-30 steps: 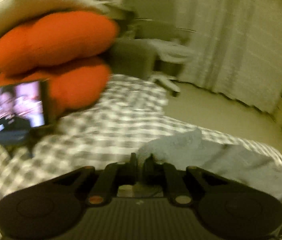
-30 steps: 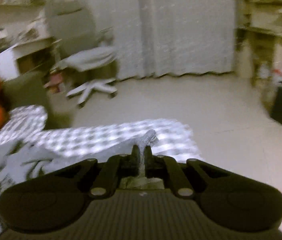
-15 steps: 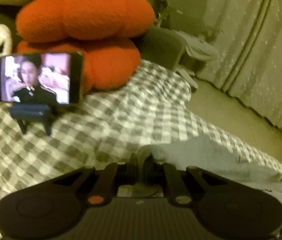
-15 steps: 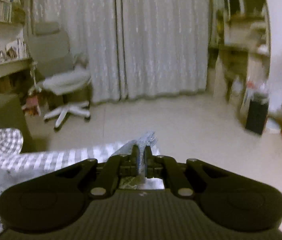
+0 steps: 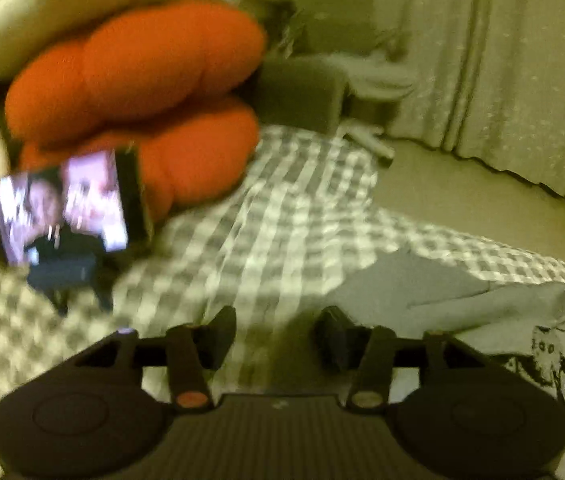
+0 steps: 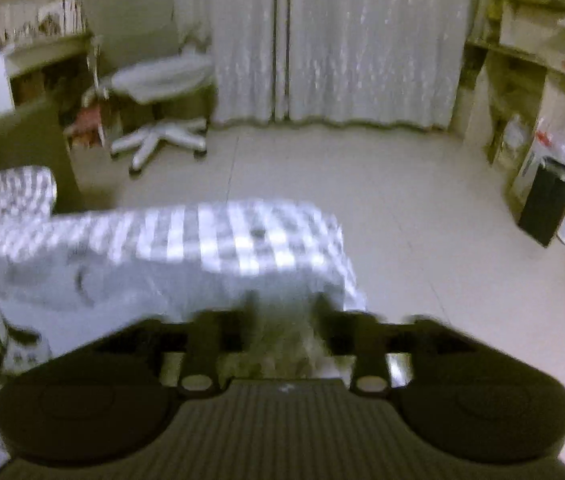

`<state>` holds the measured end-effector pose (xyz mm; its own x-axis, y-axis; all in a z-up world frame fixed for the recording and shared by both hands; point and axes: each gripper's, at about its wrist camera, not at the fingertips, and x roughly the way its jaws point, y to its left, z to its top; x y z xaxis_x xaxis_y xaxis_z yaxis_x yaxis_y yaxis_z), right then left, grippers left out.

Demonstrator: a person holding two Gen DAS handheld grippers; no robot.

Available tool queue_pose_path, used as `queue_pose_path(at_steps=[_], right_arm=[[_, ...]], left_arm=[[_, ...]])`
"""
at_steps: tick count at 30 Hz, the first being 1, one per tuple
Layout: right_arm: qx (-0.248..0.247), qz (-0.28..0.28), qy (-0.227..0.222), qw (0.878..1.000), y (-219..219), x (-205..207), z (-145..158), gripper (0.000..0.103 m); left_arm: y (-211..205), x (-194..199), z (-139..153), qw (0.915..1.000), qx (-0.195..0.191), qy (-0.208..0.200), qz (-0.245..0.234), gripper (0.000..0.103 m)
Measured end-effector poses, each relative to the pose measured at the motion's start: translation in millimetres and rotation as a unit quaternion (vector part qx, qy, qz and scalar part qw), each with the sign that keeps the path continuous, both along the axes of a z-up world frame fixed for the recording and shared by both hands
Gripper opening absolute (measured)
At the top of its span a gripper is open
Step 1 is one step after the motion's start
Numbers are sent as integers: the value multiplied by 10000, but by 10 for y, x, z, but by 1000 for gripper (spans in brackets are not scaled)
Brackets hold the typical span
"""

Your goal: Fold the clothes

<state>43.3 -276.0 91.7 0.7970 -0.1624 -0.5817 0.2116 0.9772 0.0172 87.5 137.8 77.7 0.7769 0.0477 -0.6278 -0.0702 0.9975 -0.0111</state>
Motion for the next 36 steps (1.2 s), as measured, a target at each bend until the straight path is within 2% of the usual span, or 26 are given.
queue_pose_path(at_steps=[1,3,6,7,9,12,14,16,17,18,19,20,21,22,25,30,31,34,36], right_arm=[[92,62,-35,9999,-19,21,3,59],[283,118,-20,9995,-60,93,-29,59],[561,60,168,9983,-108,237,-149,59],[677,29,221,9975,-151,283,-193,59],[911,-44,304,9954,-230,361,-240,60],[1272,-99,260,9915,-373,468,-250,62],[1218,-15,359,9919,-396,535,-327,66],[1002,63,491,9937,-358,580,-387,67],[799,85,488,9956,-301,579,-383,67],[709,64,523,9961,-258,580,-371,64],[641,53,555,9964,-208,586,-348,50],[556,92,569,9968,-149,583,-312,40],[466,136,576,9972,-90,581,-281,14],[376,181,584,9974,-30,579,-251,10],[124,204,365,9990,59,503,-163,8],[-660,106,-381,9970,185,263,176,7],[-707,110,-513,9961,179,214,229,7],[-729,65,-847,9937,163,93,367,7],[-637,32,-974,9932,145,42,427,7]], left_arm=[[-55,14,-8,9998,82,-47,-148,57],[-164,64,-45,9989,195,-74,-431,63],[-336,98,-81,9967,360,-150,-710,65],[-394,107,-90,9957,418,-190,-805,70],[-436,163,-150,9947,500,-100,-898,76],[-478,258,-251,9930,612,84,-1009,76],[-505,321,-319,9915,687,207,-1083,71],[-533,385,-387,9898,762,330,-1157,43],[-518,397,-390,9903,681,327,-1162,41],[-491,401,-379,9914,547,296,-1152,28],[-463,405,-368,9922,412,264,-1142,16],[-435,409,-357,9929,277,232,-1132,13],[-411,404,-337,9936,168,211,-1099,11],[-389,394,-313,9942,72,195,-1055,10],[-316,366,-242,9954,-191,130,-929,9],[-324,228,-50,9969,-83,-157,-769,9],[-336,200,-11,9970,-54,-206,-748,9],[-291,129,117,9962,-334,-445,-676,9],[-315,130,89,9966,-223,-429,-673,9]])
